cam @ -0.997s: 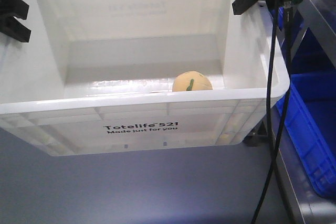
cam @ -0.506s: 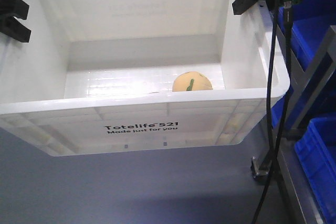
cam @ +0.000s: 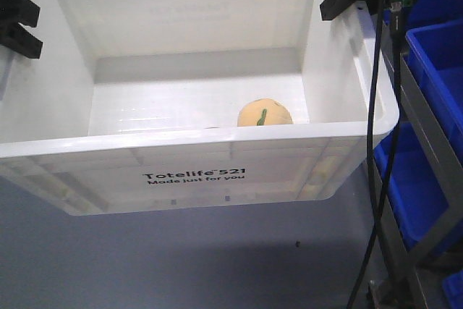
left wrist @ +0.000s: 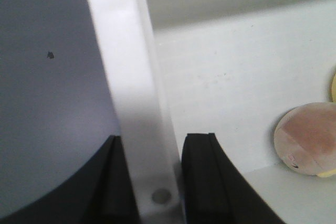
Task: Place moving items into box and shelve
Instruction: 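Keep gripping the tote walls as the base drives along the blue shelving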
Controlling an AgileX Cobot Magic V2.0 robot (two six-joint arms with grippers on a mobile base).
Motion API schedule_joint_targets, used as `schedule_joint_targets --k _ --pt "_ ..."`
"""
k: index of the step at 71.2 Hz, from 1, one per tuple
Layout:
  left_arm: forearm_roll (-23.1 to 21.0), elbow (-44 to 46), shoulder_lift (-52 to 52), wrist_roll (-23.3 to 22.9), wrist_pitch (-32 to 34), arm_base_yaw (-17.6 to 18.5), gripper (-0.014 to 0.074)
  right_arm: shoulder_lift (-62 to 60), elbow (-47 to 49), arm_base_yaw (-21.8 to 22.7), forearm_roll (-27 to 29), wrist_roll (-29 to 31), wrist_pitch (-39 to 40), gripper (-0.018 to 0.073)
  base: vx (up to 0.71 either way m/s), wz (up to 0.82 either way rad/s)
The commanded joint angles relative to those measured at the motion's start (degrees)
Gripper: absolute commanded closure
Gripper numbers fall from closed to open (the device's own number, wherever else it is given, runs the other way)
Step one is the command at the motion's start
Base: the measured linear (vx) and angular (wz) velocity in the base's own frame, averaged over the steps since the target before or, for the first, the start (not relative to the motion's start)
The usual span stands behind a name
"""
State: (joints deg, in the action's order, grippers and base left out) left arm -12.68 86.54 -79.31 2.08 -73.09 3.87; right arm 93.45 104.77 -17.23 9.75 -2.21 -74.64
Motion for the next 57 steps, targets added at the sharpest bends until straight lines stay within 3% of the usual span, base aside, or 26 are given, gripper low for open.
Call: schedule_joint_targets --k 1,57 --pt "-4.6 2.5 2.3 1.2 5.1 0.4 0.0613 -3.5 2.8 -0.3 4.5 0.9 1.1 0.0571 0.45 0.03" --pt "-4.6 2.5 2.3 1.2 5.1 0.4 0.0613 -3.5 2.8 -0.3 4.5 0.9 1.1 0.0571 0.43 0.01"
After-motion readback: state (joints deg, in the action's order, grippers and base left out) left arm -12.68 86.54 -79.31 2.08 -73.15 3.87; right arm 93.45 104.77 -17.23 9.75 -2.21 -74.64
